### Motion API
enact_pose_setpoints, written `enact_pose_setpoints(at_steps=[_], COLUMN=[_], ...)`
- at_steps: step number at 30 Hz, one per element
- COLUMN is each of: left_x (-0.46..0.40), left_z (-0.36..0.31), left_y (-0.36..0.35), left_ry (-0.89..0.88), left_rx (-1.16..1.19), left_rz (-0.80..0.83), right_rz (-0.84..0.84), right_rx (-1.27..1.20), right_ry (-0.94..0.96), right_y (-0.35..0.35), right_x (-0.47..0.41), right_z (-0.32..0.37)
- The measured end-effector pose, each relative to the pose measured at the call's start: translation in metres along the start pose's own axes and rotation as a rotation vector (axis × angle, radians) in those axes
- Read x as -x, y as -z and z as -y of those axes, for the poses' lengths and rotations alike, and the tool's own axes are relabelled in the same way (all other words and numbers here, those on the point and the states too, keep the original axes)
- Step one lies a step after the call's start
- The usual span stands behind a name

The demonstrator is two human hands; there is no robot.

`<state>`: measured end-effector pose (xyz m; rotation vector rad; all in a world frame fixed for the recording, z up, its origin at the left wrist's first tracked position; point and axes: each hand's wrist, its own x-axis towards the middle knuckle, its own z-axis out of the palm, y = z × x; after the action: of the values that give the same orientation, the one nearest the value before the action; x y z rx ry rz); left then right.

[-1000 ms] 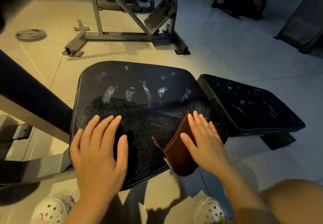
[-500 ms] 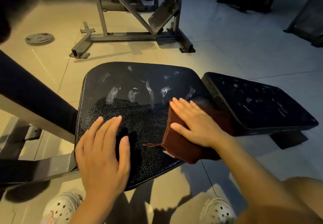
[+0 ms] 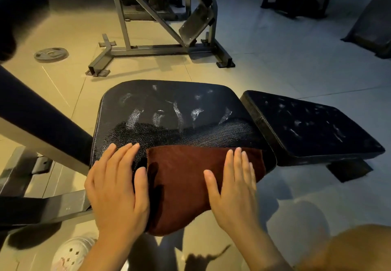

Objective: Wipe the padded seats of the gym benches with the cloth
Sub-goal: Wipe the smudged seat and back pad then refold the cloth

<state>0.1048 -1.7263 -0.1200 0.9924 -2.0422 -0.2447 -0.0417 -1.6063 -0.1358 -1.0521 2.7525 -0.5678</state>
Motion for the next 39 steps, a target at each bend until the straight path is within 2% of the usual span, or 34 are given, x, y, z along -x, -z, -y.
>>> enact_pose_setpoints(at_steps=[2, 5, 12, 15, 19, 24, 26, 28, 30, 36, 39], left_x=[0.000, -0.001, -0.001, 0.000, 0.000, 0.001, 0.001, 0.001, 0.000, 0.002, 0.000], left_z=[0.000, 0.001, 0.003, 0.002, 0.003, 0.005, 0.006, 0.006, 0.004, 0.005, 0.004], left_y=[0.001, 0.001, -0.002, -0.002, -0.002, 0.000, 0.002, 0.003, 0.003, 0.001, -0.001], left_ry=[-0.004, -0.004, -0.022, -0.022, -0.001, 0.033, 0.058, 0.070, 0.060, 0.013, 0.022], left_rx=[0.005, 0.017, 0.026, 0.020, 0.023, 0.089, 0.139, 0.159, 0.155, 0.142, 0.138], left_rz=[0.006, 0.009, -0.013, -0.022, -0.026, -0.040, -0.050, -0.060, -0.064, -0.052, -0.069], right_rz=[0.005, 0.018, 0.191, 0.195, 0.291, 0.298, 0.294, 0.215, 0.114, 0.120, 0.212], right_rx=[-0.001, 0.129, 0.213, 0.210, 0.134, 0.006, -0.088, -0.153, -0.056, 0.130, 0.179], right_ry=[-0.006, 0.036, 0.197, 0.391, 0.681, 0.847, 0.770, 0.566, 0.402, 0.206, 0.198], right_y=[0.001, 0.015, 0.039, 0.035, 0.015, 0.004, 0.005, 0.006, 0.009, 0.029, 0.040], right_x=[-0.016, -0.057, -0.135, -0.121, -0.080, -0.036, -0.029, -0.027, -0.028, -0.070, -0.104], right_z=[-0.006, -0.027, -0.066, -0.052, 0.006, 0.040, 0.031, 0.013, -0.010, -0.060, -0.072])
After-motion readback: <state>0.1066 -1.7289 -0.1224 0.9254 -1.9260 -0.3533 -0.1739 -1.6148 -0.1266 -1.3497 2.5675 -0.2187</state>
